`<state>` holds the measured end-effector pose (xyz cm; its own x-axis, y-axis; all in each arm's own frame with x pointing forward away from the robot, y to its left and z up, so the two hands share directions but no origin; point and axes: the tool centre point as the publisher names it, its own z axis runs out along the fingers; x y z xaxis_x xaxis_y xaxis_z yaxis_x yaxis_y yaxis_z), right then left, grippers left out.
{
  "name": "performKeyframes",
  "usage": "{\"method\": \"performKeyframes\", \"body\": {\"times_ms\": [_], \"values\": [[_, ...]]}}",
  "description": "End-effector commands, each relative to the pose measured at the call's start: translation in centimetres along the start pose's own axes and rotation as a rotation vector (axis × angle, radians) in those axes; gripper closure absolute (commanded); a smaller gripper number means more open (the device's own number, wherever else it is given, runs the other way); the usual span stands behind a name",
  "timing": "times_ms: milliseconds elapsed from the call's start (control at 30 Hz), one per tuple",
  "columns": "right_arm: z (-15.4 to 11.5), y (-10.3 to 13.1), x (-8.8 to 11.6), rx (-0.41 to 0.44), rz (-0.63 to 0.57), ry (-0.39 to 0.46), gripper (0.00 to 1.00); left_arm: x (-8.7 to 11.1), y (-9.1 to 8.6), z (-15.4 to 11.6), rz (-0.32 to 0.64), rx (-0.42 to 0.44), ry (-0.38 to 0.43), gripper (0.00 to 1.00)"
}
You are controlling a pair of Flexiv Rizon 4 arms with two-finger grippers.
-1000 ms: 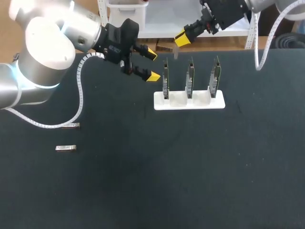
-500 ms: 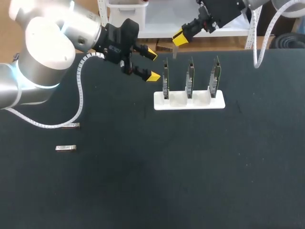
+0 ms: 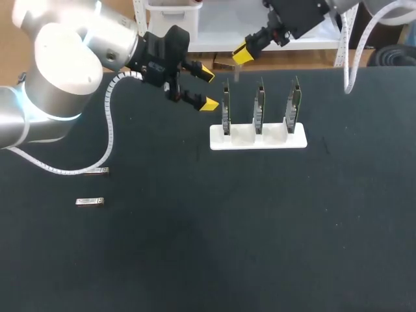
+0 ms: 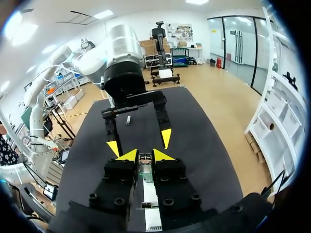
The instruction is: Pick up the optical module with the left hand, and insert it into the network port with the right hand.
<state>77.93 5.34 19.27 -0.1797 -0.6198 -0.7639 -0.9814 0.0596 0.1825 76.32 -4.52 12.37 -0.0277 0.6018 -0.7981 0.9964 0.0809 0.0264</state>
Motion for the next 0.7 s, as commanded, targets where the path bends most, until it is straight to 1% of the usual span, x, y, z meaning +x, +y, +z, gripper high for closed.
{"method": "performKeyframes", "body": {"times_ms": [33, 300, 700], "values": [[0.7, -0.4, -0.3, -0.002, 0.004, 0.006, 1.00, 0.0, 0.1, 0.0, 0.001, 0.000, 0.001, 0.00], [1.7, -0.5, -0.2, -0.011, 0.002, 0.019, 1.00, 0.0, 0.1, 0.0, 0.001, 0.000, 0.001, 0.00], [2.1, -0.2, -0.1, -0.003, 0.003, 0.009, 1.00, 0.0, 0.1, 0.0, 0.001, 0.000, 0.001, 0.00]]}}
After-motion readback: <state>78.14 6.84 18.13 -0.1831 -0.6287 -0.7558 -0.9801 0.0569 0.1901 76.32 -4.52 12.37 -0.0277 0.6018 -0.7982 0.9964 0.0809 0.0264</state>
